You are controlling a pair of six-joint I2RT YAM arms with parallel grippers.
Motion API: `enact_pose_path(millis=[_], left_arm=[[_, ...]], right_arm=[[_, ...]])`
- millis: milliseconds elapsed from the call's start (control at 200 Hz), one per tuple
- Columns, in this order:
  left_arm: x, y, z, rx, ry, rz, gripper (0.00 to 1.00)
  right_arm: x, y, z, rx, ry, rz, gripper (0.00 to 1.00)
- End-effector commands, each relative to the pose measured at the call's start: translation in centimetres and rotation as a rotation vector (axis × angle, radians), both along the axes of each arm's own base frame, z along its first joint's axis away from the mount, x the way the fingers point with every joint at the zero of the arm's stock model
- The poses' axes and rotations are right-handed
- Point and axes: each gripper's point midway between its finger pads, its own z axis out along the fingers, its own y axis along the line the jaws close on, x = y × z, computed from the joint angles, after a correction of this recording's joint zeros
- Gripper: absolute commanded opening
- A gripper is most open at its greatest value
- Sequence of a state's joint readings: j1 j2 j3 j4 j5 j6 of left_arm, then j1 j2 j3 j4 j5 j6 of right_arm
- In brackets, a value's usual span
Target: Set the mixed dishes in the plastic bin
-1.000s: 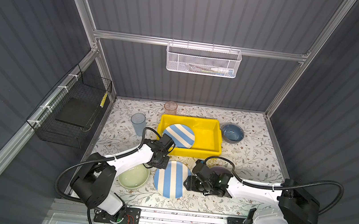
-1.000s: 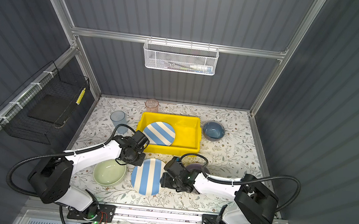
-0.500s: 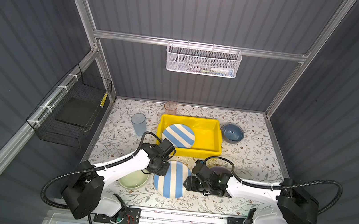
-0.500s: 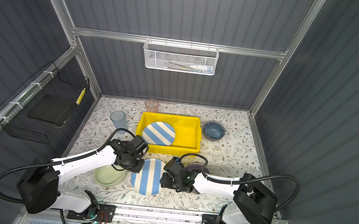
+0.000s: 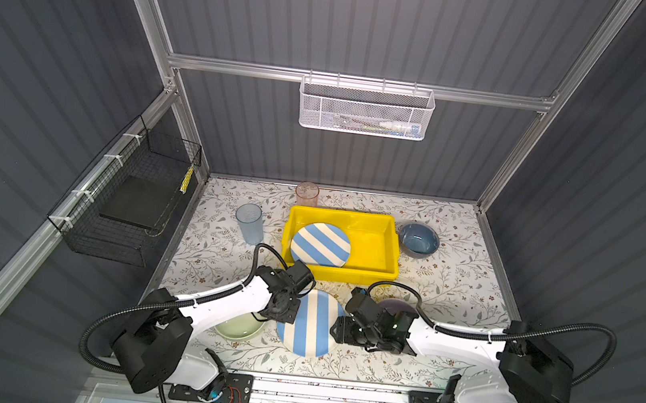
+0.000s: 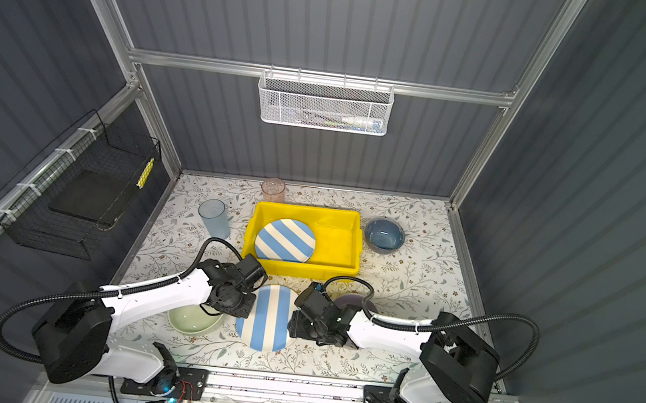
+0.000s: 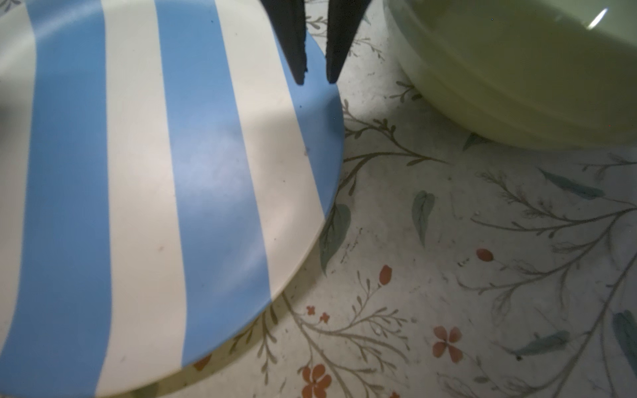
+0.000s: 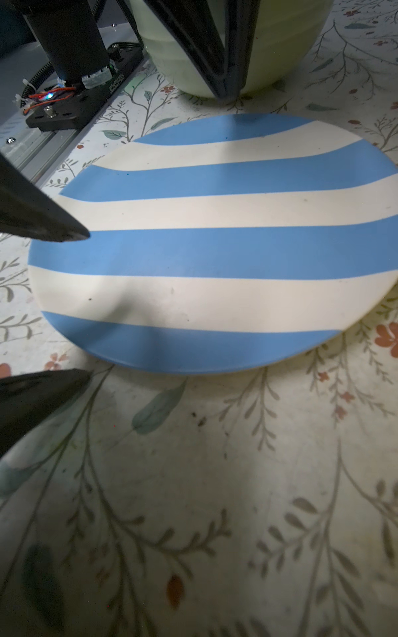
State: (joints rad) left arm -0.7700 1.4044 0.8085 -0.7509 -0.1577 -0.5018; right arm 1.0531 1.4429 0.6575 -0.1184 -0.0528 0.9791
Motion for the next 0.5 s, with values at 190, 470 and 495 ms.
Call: enact_pose_path(millis=[190,470,495], left_arm=[[0.1,0.3,-1.7,0.045,0.015,-0.013,0.14],[0.2,0.6,-2.3,0.080,0.024,-0.017,0.14],[0.2,0.6,-2.4,0.084,0.025,-0.017,0.14]], right_arm=[[0.1,0.6,-0.1,0.002,-0.010,0.024,0.60],[0.1,1.2,-0.6,0.001,0.002,0.040,0.61],[0.1,1.2,-0.7,-0.002,0.003,0.041,0.62]])
